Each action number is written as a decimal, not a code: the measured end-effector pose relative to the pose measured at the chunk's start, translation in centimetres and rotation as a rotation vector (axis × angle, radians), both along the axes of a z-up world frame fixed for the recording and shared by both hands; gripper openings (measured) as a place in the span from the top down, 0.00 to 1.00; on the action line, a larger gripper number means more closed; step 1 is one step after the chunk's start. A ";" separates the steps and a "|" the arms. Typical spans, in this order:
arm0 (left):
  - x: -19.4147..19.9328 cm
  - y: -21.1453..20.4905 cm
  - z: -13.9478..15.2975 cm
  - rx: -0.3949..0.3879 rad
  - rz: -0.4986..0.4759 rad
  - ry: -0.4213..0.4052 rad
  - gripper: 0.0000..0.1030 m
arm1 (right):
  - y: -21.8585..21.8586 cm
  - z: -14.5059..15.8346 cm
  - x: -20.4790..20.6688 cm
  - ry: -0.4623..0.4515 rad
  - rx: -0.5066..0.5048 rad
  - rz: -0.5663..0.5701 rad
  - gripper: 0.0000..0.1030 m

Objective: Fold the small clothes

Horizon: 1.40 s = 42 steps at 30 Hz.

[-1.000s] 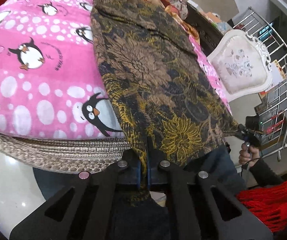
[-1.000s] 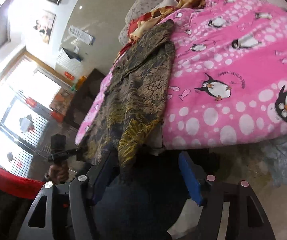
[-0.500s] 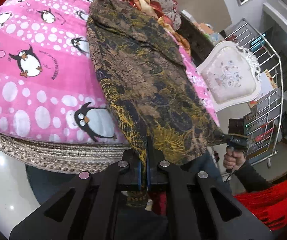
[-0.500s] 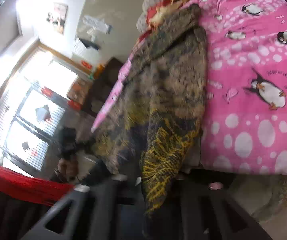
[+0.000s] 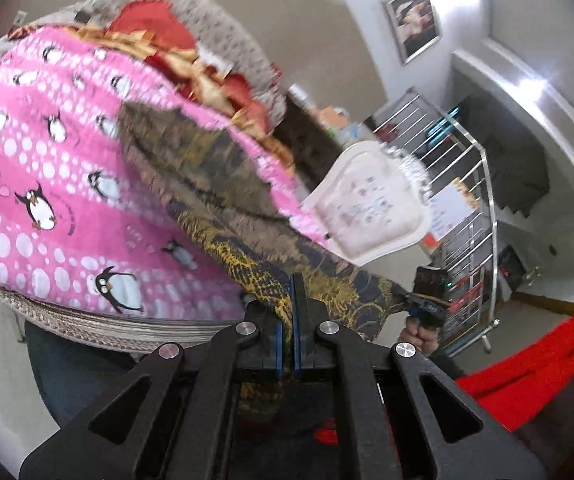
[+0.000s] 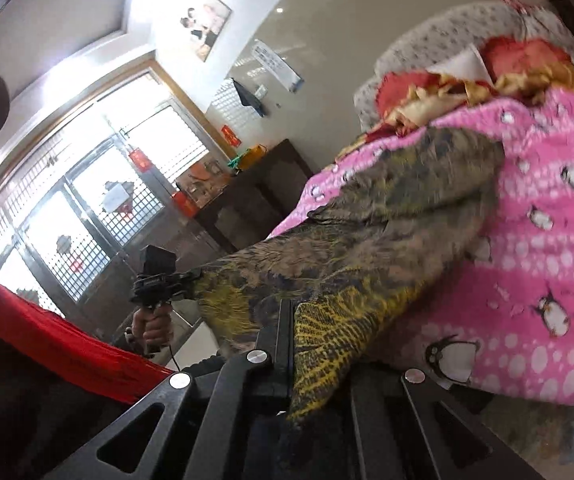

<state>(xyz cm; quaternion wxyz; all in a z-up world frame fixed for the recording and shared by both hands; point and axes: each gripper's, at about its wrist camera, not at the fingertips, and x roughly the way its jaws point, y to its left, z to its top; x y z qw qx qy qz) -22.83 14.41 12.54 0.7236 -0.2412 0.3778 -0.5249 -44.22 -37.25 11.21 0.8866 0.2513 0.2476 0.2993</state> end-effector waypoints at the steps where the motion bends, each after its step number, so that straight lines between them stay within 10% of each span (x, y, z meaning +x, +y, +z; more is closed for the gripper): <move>1: -0.5 0.4 0.5 -0.016 -0.002 -0.004 0.98 | 0.0 0.8 -0.6 -0.018 -0.001 0.003 0.98; 11: -0.4 1.4 1.5 -0.080 0.027 0.015 0.98 | -1.1 4.7 -2.5 -0.071 -0.038 -0.031 0.98; 27: 23.1 -9.6 -3.7 0.096 0.309 0.098 0.98 | -8.1 -2.1 21.0 0.096 -0.136 -0.382 0.98; 42: 31.0 -14.5 -10.8 0.404 0.358 0.152 0.98 | -11.1 -8.6 33.1 0.397 -0.211 -0.444 0.98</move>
